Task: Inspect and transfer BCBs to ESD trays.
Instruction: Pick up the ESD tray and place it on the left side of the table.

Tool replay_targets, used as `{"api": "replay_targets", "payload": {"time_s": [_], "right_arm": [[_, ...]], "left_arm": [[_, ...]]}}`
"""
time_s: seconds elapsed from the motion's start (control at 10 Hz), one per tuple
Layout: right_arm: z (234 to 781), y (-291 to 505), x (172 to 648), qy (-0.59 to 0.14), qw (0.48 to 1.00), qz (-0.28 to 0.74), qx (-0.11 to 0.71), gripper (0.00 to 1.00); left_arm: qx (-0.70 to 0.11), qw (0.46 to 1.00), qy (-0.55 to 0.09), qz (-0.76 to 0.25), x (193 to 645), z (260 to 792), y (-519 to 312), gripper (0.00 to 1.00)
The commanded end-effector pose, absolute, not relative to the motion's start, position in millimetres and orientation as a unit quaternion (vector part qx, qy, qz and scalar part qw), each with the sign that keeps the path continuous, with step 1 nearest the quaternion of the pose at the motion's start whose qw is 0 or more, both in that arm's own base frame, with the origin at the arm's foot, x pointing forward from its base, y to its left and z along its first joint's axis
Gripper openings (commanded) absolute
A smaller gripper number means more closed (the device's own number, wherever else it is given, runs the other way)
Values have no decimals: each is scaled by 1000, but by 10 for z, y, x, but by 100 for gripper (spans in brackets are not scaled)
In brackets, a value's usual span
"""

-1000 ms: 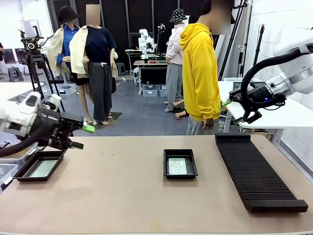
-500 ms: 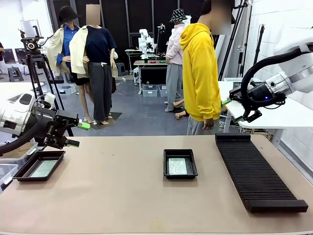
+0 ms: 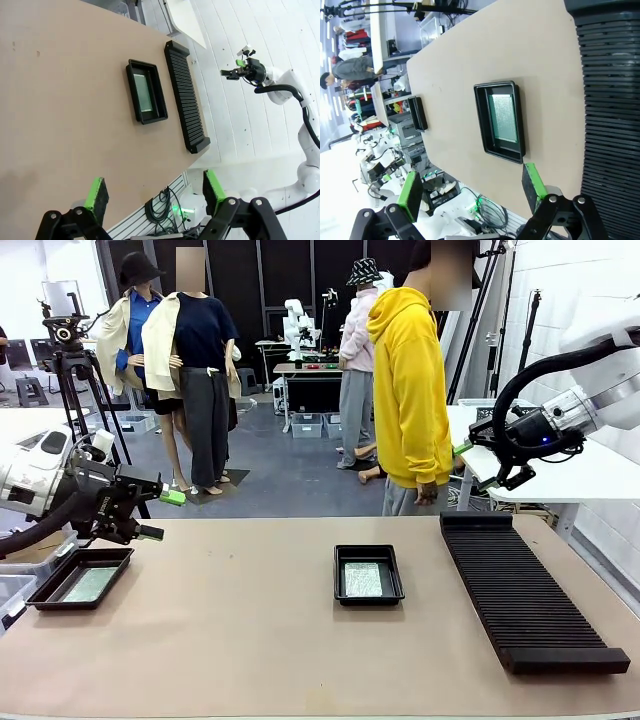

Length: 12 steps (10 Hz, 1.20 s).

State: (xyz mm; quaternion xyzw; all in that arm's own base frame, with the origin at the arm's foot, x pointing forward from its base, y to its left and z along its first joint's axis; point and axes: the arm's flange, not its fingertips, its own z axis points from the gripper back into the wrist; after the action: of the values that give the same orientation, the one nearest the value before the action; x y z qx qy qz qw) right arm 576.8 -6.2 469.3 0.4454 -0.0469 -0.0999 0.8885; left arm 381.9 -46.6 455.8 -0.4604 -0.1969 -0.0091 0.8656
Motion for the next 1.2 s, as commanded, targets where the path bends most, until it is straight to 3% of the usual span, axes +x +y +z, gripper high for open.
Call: {"api": "replay_targets", "payload": {"time_s": [0.0, 0.5, 0.8, 1.1], "right_arm": [[4609, -192, 5907, -15, 868, -123, 482, 100], [4473, -571, 5865, 16, 831, -115, 544, 100], [4377, -685, 5788, 1, 827, -51, 560, 100], [4290, -773, 5718, -22, 814, 26, 581, 100]], "left_arm": [[-458, 868, -191, -22, 3919, 4642, -703, 100], [-364, 916, -152, -71, 4223, 4869, -1882, 100], [-286, 945, -107, -119, 4356, 4686, -2714, 100], [-247, 954, -117, -124, 4451, 4531, -3290, 100]]}}
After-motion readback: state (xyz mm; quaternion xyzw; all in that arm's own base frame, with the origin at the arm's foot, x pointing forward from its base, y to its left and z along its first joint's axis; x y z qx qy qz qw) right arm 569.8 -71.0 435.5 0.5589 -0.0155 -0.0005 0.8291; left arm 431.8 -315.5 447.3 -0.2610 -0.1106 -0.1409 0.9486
